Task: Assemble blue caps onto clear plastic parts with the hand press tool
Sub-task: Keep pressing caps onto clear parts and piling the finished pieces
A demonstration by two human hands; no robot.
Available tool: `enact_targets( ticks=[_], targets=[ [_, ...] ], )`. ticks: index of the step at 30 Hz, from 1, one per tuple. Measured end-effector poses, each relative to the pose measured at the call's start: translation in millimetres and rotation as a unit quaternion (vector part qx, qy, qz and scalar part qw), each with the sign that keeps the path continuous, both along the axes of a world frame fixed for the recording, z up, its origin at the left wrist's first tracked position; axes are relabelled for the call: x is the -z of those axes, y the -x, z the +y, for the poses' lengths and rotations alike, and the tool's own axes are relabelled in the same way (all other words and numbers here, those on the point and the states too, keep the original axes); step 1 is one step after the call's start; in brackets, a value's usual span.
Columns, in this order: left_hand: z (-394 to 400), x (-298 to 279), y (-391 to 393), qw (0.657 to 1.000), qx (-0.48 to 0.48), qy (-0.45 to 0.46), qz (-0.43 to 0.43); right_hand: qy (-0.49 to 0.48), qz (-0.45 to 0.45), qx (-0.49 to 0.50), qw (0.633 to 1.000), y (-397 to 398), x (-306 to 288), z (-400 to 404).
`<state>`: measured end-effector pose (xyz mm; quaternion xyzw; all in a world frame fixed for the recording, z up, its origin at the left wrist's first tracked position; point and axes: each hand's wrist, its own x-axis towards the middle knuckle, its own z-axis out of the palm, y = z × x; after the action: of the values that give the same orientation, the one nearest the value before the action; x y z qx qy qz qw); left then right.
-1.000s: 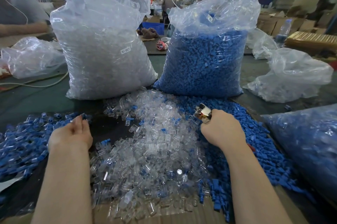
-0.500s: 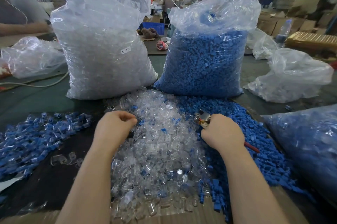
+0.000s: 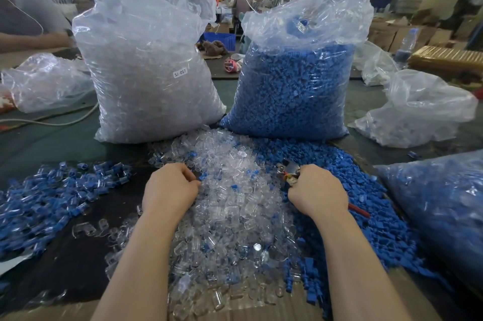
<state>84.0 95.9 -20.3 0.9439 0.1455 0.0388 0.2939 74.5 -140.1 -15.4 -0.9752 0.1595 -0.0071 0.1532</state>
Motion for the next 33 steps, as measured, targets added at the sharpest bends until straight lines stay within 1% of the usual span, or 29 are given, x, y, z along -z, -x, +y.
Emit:
enact_targets(
  ticks=[5, 14, 21, 27, 33],
  targets=[
    [-0.9, 0.0, -0.1, 1.000, -0.016, -0.012, -0.014, -0.003, -0.006, 0.006, 1.000, 1.5, -1.5, 0.7],
    [-1.0, 2.9, -0.8, 0.999, -0.026, -0.034, -0.013, -0.017, -0.089, 0.009, 0.996, -2.6, -3.4, -1.5],
    [-1.7, 3.3, -1.0, 0.998, -0.039, -0.040, -0.044, -0.042, -0.151, -0.008, 0.988, -5.5, -3.0, 0.1],
    [1.9, 5.2, -2.5, 0.999, -0.025, -0.039, -0.022, -0.084, -0.206, -0.012, 0.975, -6.9, -2.9, 2.5],
    [1.9, 5.4, -0.8, 0.999, -0.011, -0.046, -0.022, -0.102, -0.222, -0.030, 0.969, -6.1, -3.2, 4.6]
  ],
)
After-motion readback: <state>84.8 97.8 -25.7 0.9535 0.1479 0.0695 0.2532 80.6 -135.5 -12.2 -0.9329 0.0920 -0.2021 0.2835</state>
